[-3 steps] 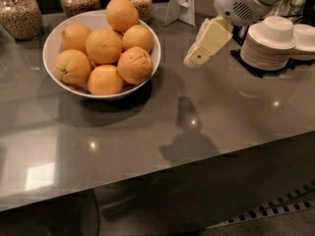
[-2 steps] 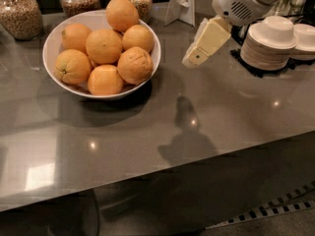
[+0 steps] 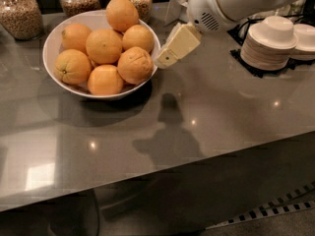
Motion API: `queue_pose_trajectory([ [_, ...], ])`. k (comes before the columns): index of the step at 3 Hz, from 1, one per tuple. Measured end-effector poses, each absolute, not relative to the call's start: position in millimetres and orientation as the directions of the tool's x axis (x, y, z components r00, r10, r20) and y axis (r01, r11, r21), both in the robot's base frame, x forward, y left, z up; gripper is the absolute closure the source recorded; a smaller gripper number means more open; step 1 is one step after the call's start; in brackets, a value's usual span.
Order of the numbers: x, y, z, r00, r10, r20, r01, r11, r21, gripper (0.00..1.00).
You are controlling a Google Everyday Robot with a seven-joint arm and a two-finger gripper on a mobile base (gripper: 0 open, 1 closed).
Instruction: Pick orange from white bowl
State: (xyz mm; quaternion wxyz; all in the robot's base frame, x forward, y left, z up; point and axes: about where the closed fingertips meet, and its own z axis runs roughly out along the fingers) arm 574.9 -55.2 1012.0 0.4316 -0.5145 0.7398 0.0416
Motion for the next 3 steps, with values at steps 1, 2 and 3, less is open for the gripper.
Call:
queue_pose_trajectory([
  [1, 576.6, -23.9, 1003.3, -0.113, -0.675, -0.729, -0.81, 0.488, -0.326, 0.0],
  [2, 573.0, 3.8, 993.2, -0.131, -0.644, -0.754, -0.838, 0.479, -0.263, 0.0],
  [3, 568.3, 21.4, 979.2, -0.16, -0.631, -0.759, -0.862, 0.464, -0.203, 0.08],
])
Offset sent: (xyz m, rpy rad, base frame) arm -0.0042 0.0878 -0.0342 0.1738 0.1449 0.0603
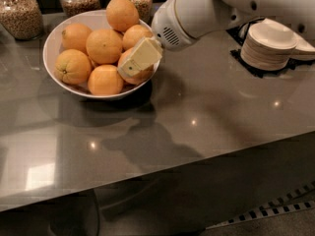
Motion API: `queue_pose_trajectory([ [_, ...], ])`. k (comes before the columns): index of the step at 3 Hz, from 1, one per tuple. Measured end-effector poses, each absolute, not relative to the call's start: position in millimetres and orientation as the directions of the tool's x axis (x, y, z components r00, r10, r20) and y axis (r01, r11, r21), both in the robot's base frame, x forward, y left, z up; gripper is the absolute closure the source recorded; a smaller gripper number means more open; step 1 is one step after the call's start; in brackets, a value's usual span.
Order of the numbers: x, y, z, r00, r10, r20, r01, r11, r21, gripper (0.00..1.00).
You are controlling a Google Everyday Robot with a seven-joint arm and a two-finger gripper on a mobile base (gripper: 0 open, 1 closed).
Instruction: Pick orange from white bowl
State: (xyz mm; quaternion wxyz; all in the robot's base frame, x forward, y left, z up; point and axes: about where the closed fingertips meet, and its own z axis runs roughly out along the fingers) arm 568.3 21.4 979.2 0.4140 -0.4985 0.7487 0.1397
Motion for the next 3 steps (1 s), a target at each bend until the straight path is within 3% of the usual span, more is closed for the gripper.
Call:
queue_pose_trajectory([
  [1, 566.4, 32.8, 963.5, -0.185, -0.629, -0.755, -0.878, 0.452, -0.161, 0.16],
  [3, 574.5, 45.0, 933.2, -0.208, -0.648, -0.733, -0.888, 0.44, -0.137, 0.2],
])
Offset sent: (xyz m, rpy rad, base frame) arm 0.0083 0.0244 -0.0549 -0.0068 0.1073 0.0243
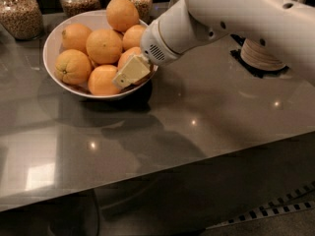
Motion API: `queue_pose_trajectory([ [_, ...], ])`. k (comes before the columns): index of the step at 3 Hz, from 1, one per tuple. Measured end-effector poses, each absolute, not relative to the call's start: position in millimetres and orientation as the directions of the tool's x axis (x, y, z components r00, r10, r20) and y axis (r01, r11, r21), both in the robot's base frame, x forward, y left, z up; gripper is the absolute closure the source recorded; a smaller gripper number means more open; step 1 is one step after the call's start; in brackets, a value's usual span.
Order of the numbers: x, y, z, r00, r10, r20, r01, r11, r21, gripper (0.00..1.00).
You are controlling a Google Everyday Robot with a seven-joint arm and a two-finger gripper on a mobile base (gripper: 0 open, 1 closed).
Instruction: Pick orange from white bowl
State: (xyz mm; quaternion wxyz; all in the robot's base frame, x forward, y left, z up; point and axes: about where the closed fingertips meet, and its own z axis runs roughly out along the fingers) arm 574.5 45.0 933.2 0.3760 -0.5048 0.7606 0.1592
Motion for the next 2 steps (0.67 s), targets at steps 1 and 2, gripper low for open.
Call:
queue_pose_trajectory([
  [1, 578.5, 48.9, 919.9, -0.213, -0.663, -0.717, -0.891, 0.433, -0.136, 0.22],
  [2, 584.8, 51.7, 910.1, -0.205, -0.682, -0.703, -0.892, 0.425, -0.152, 0.41],
])
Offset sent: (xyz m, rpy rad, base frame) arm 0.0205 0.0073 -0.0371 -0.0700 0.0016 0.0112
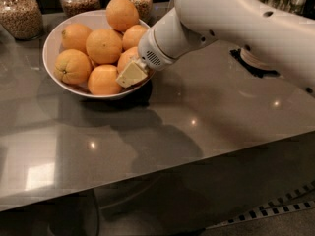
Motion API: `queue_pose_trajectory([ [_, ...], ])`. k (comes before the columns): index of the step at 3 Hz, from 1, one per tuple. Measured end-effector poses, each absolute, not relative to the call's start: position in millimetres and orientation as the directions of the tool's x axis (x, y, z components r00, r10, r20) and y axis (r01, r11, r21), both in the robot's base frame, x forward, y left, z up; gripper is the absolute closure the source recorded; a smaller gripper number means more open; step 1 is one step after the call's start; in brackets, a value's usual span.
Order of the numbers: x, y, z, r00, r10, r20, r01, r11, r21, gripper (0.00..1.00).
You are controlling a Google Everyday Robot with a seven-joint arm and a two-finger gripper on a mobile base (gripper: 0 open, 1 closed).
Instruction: Pick orange from white bowl
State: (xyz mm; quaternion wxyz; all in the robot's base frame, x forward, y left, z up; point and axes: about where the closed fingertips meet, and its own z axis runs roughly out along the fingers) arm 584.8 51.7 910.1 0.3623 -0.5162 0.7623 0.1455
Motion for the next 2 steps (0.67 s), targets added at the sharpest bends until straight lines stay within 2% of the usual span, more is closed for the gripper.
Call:
queue_pose_trajectory([
  [2, 590.9, 41.3, 923.3, -0.166, -0.707, -0.688, -0.886, 0.413, -0.211, 0.87],
])
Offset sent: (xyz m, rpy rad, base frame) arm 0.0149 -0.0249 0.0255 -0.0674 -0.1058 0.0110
